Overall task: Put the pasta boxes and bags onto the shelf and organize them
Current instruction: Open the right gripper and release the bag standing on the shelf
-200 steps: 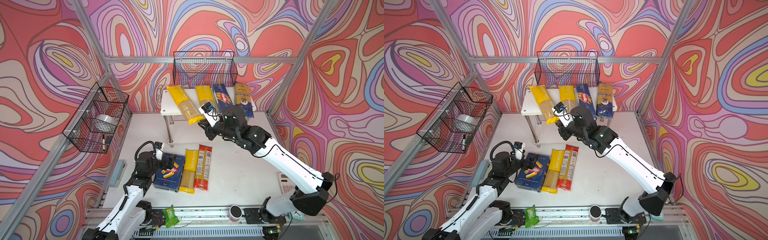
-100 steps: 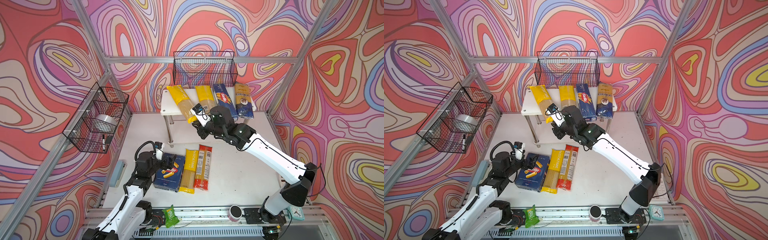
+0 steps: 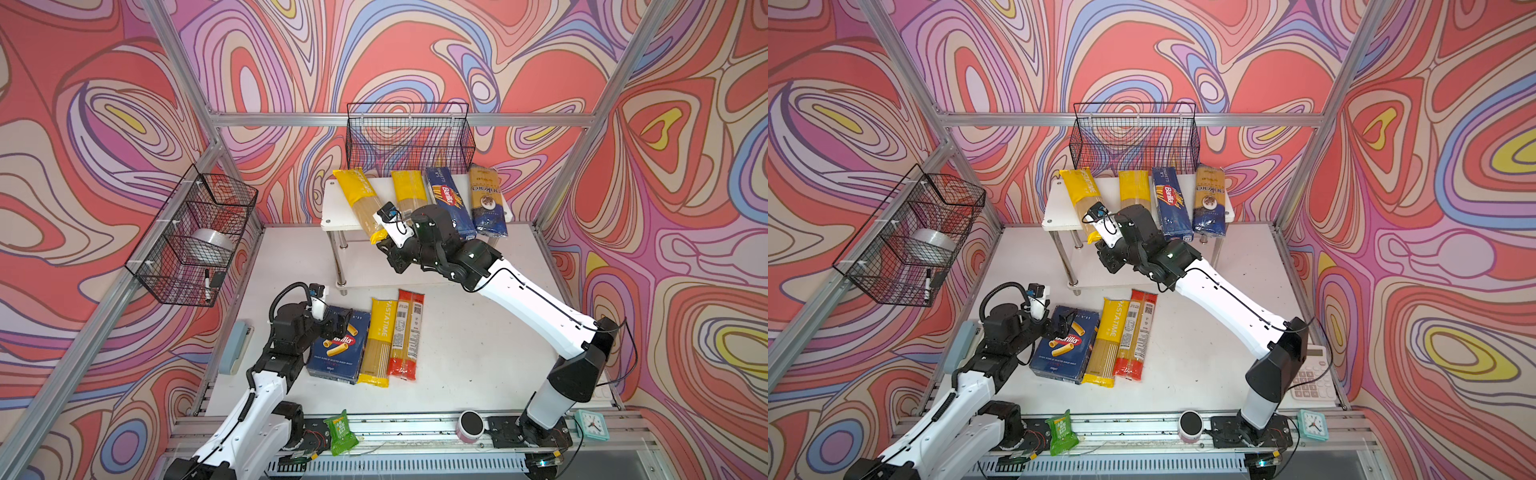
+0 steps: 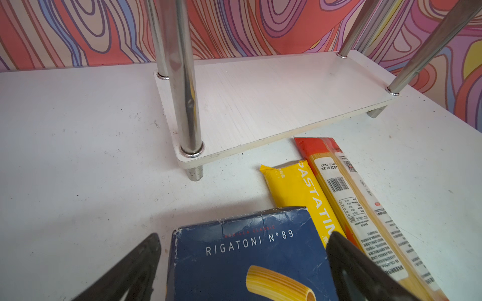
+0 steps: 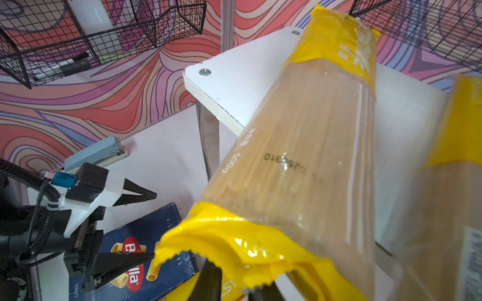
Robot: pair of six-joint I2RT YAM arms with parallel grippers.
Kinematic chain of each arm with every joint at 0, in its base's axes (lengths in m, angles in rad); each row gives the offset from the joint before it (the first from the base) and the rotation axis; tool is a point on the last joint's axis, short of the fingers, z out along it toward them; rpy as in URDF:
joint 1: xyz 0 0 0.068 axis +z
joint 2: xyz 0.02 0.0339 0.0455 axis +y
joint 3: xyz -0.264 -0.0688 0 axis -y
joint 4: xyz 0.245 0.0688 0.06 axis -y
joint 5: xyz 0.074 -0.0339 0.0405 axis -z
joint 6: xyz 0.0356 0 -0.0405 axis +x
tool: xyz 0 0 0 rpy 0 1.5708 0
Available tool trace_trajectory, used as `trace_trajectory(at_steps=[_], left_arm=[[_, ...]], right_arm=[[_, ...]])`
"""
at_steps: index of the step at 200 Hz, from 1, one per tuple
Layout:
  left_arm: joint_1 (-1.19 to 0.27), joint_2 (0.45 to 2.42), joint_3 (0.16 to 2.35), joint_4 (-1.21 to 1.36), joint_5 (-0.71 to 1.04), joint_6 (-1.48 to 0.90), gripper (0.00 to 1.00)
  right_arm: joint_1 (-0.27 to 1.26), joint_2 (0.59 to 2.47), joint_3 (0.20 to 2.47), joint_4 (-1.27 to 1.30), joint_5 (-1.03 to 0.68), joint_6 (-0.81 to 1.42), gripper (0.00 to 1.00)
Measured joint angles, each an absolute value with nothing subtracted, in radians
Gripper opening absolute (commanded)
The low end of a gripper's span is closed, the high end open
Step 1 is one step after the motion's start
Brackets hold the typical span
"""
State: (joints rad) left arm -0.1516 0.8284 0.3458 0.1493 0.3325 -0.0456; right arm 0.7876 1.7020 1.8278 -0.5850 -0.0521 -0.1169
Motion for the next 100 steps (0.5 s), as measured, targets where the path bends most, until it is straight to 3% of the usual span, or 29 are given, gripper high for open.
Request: trace_trajectory(at_steps=[100], left_arm=[[-0.152,0.823,0.346,0.129,0.336,-0.046,1.00]], right_arm=[[0.827,1.444,1.496,-0.581,0.012,0.026,0.31]])
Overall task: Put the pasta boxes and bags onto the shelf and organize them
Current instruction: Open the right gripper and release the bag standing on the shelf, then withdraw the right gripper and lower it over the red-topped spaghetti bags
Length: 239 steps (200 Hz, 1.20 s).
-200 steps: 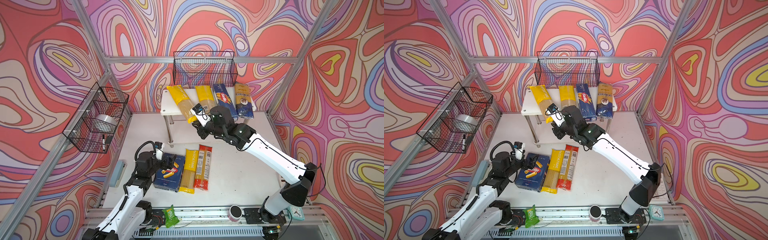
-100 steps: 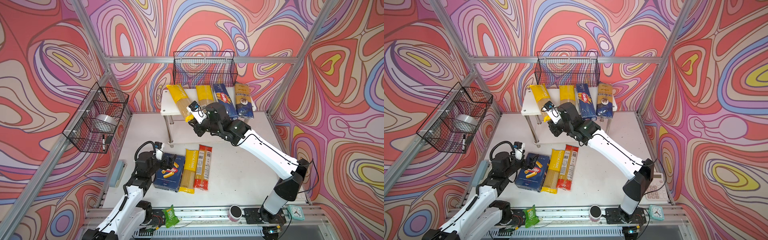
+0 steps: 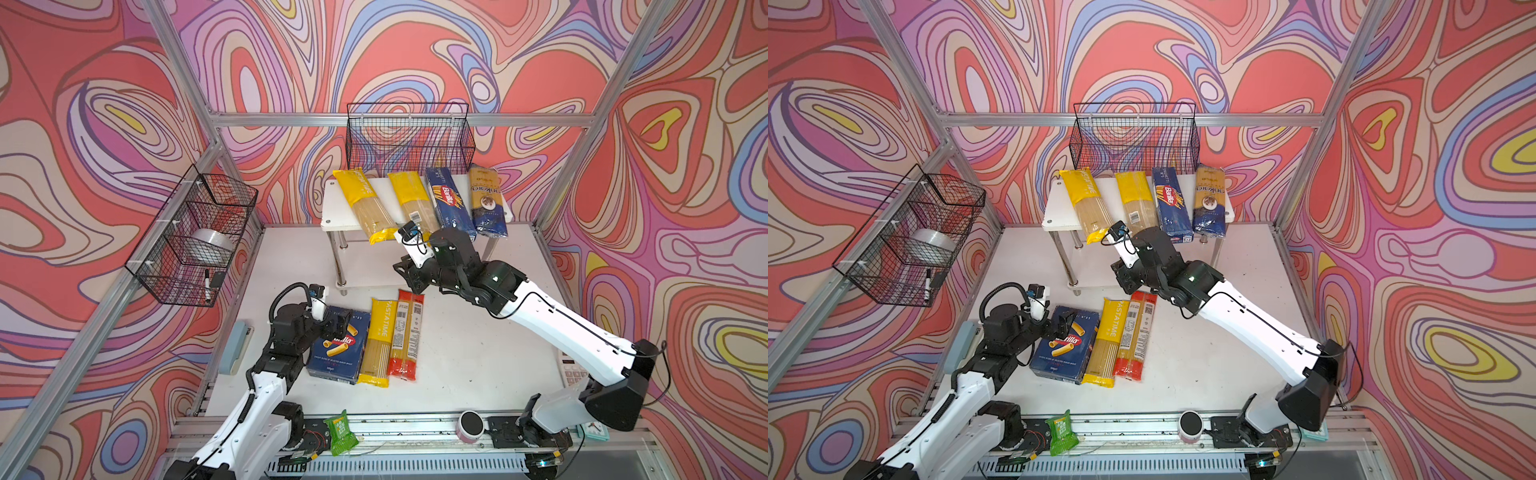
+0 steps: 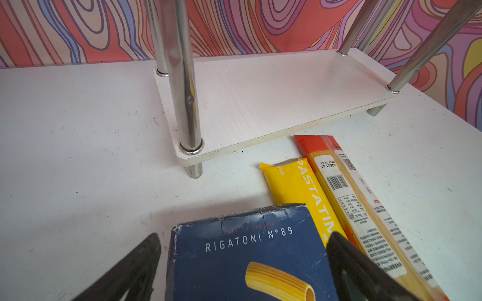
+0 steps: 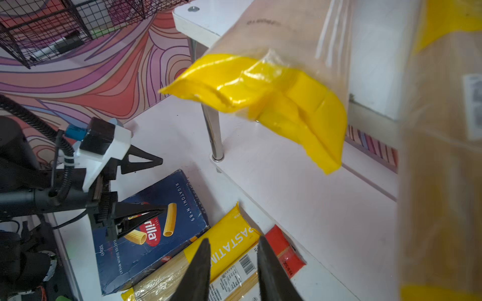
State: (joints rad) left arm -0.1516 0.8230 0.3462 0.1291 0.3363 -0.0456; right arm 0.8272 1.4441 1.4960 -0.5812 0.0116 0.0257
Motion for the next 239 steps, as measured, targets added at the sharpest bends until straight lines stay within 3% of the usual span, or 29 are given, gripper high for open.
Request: trace_trajectory(at_steps=[85,119,163,239], left_arm=[[-0.152,0.801,0.346,0.123,0.340,-0.046,1.00],[-0.152,0.797,0.346,0.123,0.339,-0.046,1.00],[-0.152,0.797,0.346,0.123,0.340,-0.046,1.00],[-0.152,0.800,0.346,0.123,0.339,-0.046,1.00]], right_arm=[[0.863,1.325,1.125,-0.562,0.105,0.304,0.43],[0.864,1.311,1.036,-0.518,0.121,0.388,0.52],[0.864,1.397,0.947,-0.395,0.095,0.493,0.61],[0.840,1.554,0.913,-0.292,0.040,0.570,0.66]])
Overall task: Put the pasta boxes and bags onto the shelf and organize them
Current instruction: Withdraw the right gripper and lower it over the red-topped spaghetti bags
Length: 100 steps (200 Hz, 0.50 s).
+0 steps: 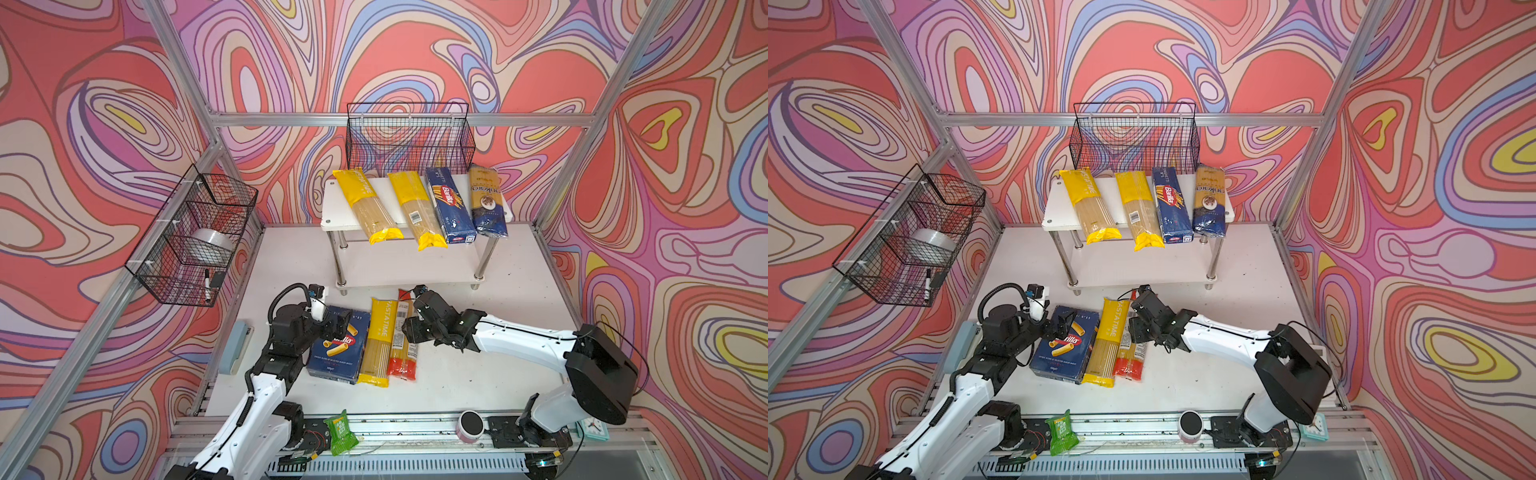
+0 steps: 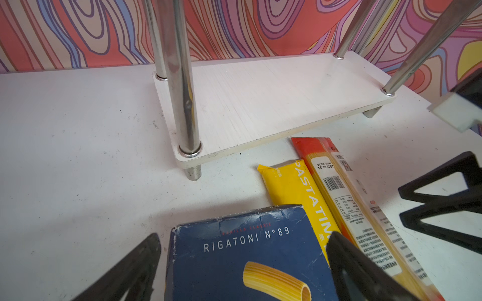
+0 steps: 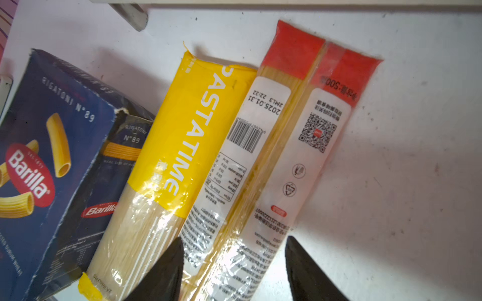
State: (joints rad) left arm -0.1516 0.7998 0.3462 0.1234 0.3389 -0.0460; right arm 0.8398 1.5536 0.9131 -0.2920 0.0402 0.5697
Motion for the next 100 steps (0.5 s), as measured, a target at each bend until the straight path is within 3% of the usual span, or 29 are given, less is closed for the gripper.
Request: trace_trajectory(at_steps=[100], left_arm=[[-0.152,0.800,0.346,0.124,0.332,-0.046,1.00]], right_arm=[[0.813,1.647,1.026,-0.352,0.049,0.539,0.84]])
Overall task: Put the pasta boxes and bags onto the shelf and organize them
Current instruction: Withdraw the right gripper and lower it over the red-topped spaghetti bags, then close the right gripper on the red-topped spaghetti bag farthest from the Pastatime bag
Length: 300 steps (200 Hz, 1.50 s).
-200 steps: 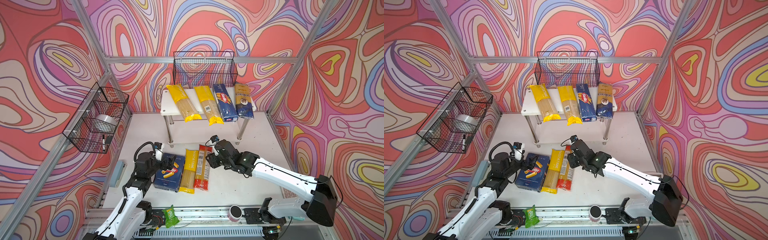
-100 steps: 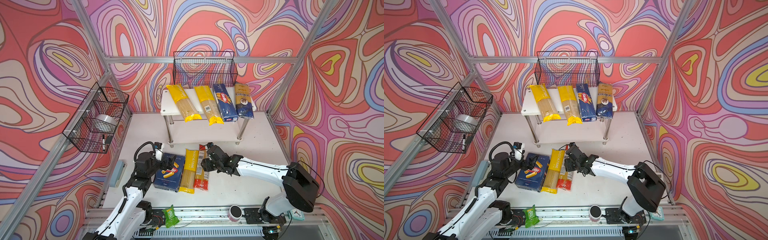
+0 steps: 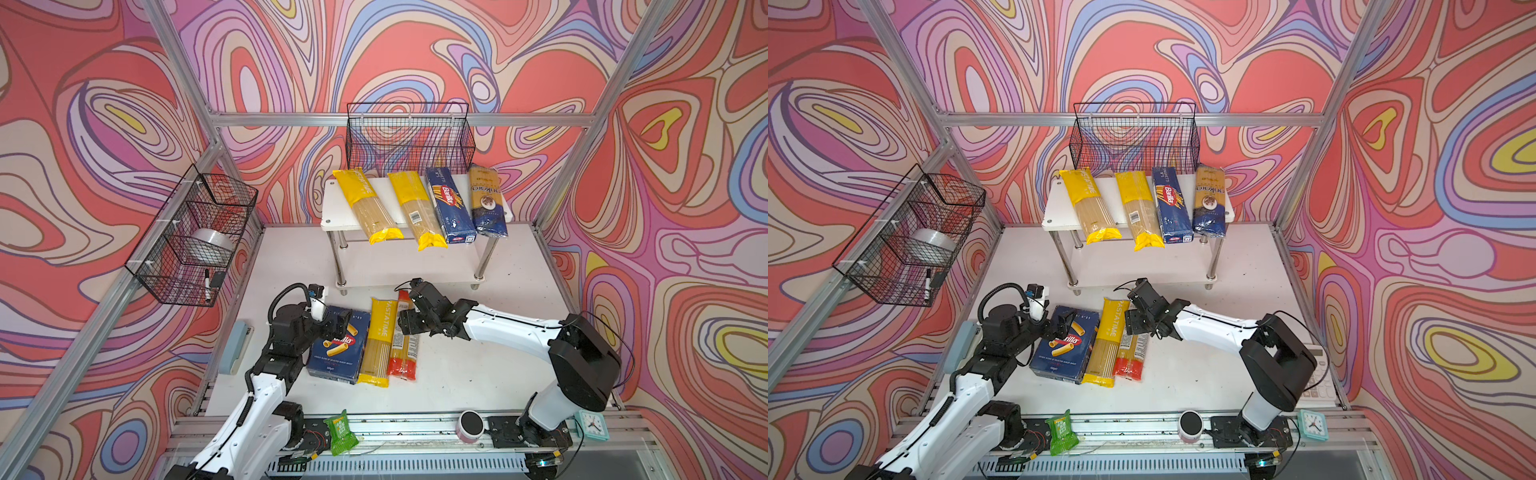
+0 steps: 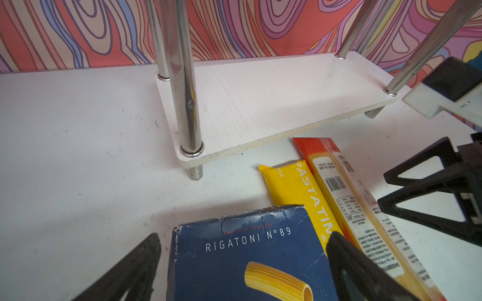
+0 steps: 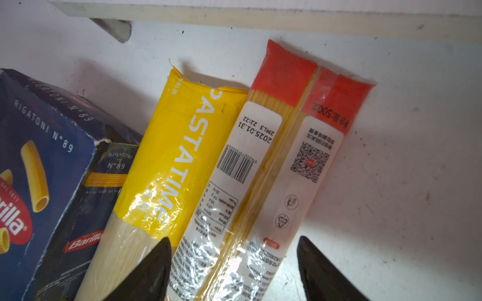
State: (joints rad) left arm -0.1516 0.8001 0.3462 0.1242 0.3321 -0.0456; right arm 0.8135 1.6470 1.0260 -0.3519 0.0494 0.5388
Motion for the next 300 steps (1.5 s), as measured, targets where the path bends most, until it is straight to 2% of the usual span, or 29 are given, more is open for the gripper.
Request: trace_trajectory(at_steps=[39,116,223,300], left_arm=[[-0.152,0.822,0.346,0.130,0.332,-0.045,1.00],[-0.152,0.833,0.346,0.131,0.331,-0.045,1.00],[-0.152,0.834,0.346,0.138,0.325,-0.045,1.00],[-0.152,0.834,0.346,0.139,0.324,-0.045,1.00]], right_arm=[[0.844,1.716,1.084,-0.402,0.102,0.534,0.88],[0.910,1.730,1.092,-0.427,0.184,0.554,0.91],[0.947,1.735,1.019,-0.438,0.245,0.569,0.96],[0.807,1.531,0.869,-0.425,0.114,0.504,0.98]])
